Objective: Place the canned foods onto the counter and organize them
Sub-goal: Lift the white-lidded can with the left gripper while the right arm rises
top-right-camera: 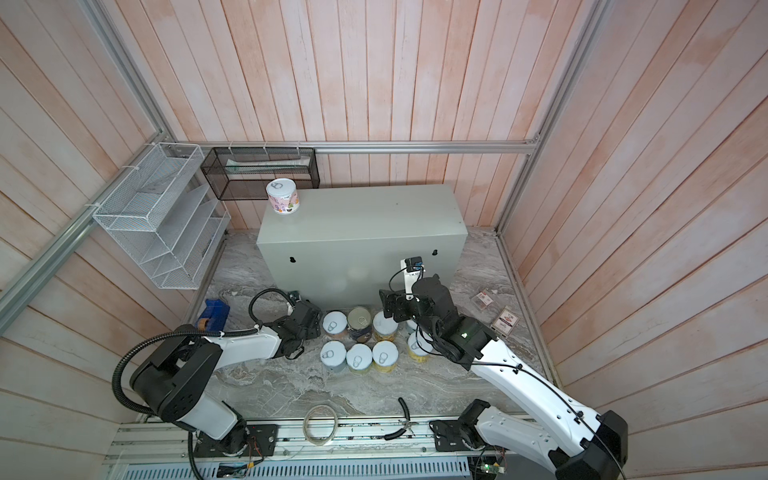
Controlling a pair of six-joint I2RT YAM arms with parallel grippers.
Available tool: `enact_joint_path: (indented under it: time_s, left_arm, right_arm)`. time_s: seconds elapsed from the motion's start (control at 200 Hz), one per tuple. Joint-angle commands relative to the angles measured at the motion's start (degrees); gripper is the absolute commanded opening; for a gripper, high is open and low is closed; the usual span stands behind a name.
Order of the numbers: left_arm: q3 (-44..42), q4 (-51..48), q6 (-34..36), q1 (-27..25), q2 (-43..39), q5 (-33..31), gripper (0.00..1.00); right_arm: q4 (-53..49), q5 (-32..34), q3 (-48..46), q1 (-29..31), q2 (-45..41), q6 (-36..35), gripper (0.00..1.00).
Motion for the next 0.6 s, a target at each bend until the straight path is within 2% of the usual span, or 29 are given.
enact_joint_path:
  time_s: [0.0, 0.115, 0.21, 0.32, 0.43, 0.595]
  left_arm:
    - [0.94, -5.90, -0.59, -1.76, -2.39, -1.74, 0.00]
    - [2.85, -14.55, -0.95, -5.56, -7.08, -2.11, 0.00]
    - [4.82, -22.07, -1.43, -7.75, -12.60, 1.47, 0.00]
    - [7.22, -30.02, -2.20, -8.90, -19.80, 5.05, 0.00]
    - [11.01, -38.55, -3.25, -9.24, -26.07, 5.95, 0.00]
    - [18.71, -48.81, -3.24, -9.22, -30.87, 6.11, 0.00]
  right_arm:
    - [1.03, -0.45, -0.20, -0.18, -0.20, 0.29, 0.87]
    - [0.62, -0.19, 0.45, -0.28, -0.69, 0.20, 0.87]
    - [0.45, 0.11, 0.89, -0.27, -1.20, -0.17, 0.87]
    - [0.40, 0.44, 1.53, -0.54, -1.72, -0.86, 0.87]
    - [0.52, 0.06, 2.32, -1.35, -1.73, -1.64, 0.87]
    - [1.19, -0.63, 3.64, -2.01, -1.42, -2.80, 0.87]
